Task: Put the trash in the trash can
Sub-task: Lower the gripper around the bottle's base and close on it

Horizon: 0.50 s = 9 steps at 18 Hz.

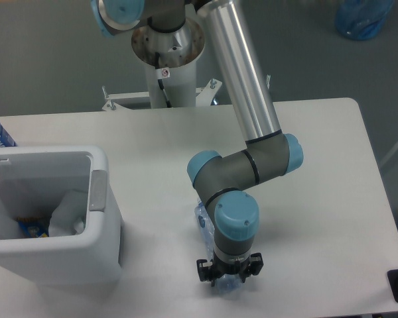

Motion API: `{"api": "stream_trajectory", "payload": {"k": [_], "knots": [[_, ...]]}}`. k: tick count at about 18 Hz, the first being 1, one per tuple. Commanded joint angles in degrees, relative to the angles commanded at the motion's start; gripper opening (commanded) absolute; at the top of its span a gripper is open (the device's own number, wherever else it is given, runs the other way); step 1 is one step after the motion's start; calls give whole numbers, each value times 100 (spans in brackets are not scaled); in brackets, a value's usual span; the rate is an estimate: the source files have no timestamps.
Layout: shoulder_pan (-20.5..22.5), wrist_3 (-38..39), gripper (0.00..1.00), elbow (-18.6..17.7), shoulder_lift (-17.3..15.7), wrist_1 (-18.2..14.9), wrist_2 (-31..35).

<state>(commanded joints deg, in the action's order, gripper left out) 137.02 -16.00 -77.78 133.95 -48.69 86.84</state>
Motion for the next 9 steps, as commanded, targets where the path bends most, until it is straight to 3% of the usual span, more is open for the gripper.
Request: {"api": "stream_trajectory", "payload": {"k": [9], "knots": [[0, -53, 59, 0, -44, -9, 9]]}}
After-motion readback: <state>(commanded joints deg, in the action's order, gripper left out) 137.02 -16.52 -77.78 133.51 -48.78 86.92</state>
